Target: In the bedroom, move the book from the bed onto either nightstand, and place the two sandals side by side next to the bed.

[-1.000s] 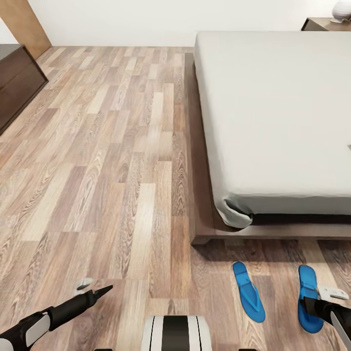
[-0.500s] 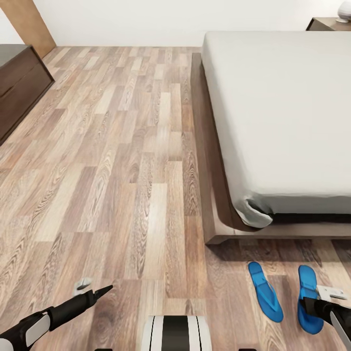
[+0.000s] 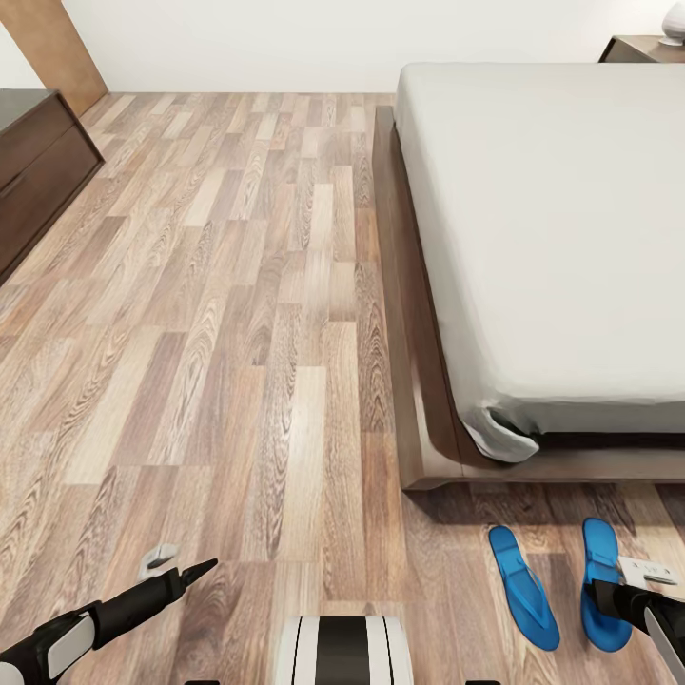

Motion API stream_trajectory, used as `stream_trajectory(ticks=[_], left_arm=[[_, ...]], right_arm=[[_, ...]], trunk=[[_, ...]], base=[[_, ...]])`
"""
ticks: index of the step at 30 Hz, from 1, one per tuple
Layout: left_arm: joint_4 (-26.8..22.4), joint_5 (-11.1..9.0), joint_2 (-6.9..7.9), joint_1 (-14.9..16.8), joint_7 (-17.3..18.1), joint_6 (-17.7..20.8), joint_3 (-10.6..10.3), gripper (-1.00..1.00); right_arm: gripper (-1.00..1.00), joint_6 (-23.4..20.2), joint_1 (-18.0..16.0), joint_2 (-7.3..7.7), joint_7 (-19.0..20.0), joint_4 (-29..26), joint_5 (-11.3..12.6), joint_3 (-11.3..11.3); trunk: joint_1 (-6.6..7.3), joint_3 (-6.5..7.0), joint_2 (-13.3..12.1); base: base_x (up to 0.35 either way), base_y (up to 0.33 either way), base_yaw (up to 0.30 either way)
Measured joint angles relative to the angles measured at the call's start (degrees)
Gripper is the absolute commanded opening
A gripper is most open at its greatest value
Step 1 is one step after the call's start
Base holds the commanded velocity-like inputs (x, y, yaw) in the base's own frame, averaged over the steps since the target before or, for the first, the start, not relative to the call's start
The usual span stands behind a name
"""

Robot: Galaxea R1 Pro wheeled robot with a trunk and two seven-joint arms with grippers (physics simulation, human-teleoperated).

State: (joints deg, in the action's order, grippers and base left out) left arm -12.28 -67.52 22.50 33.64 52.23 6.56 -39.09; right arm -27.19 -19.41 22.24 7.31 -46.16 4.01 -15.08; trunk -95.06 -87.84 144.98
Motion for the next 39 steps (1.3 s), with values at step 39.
stream_trajectory(ticks=[39], left_arm=[[0.0, 0.0, 0.04, 0.0, 0.1, 0.0, 0.1, 1.0]], right_arm=[[-1.0, 7.3, 0.0, 0.0, 0.0, 0.4, 0.0, 0.1]], trunk=[[-0.51, -4.43, 0.3]], base=[[0.0, 0.0, 0.0]])
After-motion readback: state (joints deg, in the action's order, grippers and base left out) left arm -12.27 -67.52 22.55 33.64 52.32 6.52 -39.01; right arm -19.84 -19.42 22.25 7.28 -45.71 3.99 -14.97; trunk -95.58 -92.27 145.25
